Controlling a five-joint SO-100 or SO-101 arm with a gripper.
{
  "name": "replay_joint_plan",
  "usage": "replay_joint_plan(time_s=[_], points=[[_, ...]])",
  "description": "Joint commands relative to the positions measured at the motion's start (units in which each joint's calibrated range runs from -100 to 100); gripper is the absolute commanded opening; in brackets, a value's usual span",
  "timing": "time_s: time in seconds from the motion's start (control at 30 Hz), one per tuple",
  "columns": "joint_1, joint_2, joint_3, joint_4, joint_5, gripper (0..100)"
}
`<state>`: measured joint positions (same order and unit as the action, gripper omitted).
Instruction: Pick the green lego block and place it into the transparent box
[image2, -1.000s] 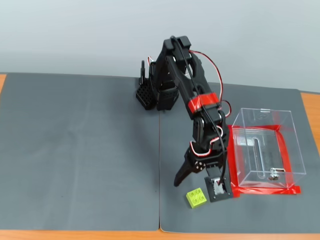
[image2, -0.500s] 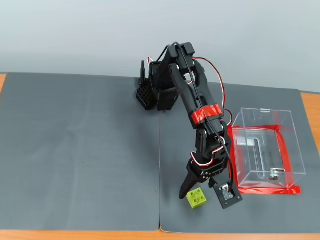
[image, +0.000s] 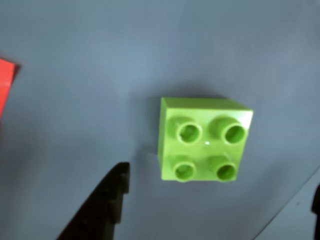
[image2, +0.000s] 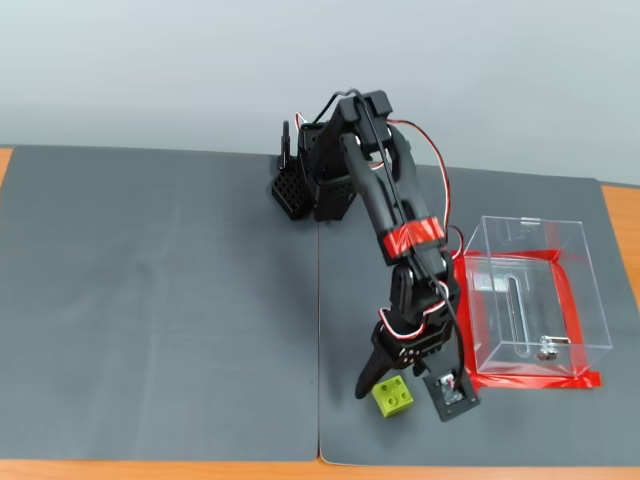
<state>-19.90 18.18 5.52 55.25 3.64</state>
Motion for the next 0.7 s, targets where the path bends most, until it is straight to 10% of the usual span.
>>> replay_joint_plan(time_s=[0.0,0.67], points=[[0.24,0.26,-3.13,-0.73,-0.12,40],[0.76,3.56,-3.04,-4.9,0.14,40]])
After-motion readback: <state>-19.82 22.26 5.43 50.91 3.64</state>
